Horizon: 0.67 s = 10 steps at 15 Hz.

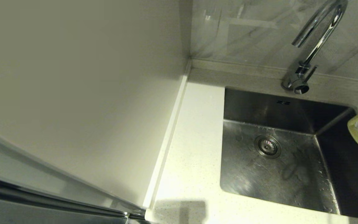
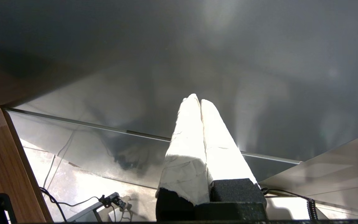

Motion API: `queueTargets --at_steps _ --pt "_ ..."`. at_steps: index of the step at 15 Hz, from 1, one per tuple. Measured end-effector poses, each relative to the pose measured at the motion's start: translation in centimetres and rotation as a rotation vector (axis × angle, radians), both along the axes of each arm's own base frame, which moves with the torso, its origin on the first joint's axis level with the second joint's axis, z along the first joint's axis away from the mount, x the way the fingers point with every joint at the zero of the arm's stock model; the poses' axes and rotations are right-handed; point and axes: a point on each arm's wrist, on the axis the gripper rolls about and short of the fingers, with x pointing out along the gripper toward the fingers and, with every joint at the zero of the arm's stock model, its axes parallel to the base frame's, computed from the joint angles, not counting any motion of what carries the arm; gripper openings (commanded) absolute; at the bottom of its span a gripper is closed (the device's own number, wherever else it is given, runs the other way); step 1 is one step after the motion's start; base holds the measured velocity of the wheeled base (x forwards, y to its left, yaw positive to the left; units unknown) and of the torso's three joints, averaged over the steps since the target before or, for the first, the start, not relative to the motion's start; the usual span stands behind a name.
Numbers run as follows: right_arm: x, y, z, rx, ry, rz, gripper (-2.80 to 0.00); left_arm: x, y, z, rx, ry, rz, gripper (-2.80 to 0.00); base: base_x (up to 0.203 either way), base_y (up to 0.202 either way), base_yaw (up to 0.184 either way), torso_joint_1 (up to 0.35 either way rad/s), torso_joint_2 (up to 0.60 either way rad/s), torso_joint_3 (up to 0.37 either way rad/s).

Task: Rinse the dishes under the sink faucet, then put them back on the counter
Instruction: Put a bowl into the sink

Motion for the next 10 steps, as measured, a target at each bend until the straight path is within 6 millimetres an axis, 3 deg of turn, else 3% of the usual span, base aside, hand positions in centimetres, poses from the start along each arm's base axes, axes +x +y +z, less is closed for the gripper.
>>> queueTargets --at_steps 3,5,10 --pt "-1.0 4.8 -2.1 -0.049 0.095 0.08 -2.8 0.0 0.0 0.0 0.0 0.0 0.0 -2.8 0.0 0.0 0.0 0.0 0.0 0.0" --pt "-1.1 6.9 -3.4 -0.116 0.139 0.103 -2.8 0.0 0.0 0.0 0.0 0.0 0.0 -2.8 0.0 0.0 0.0 0.0 0.0 0.0" --pt "1.9 8.6 -7.5 -0.374 0.061 0.022 -2.8 0.0 0.0 0.0 0.0 0.0 0.0 -2.8 0.0 0.0 0.0 0.0 0.0 0.0"
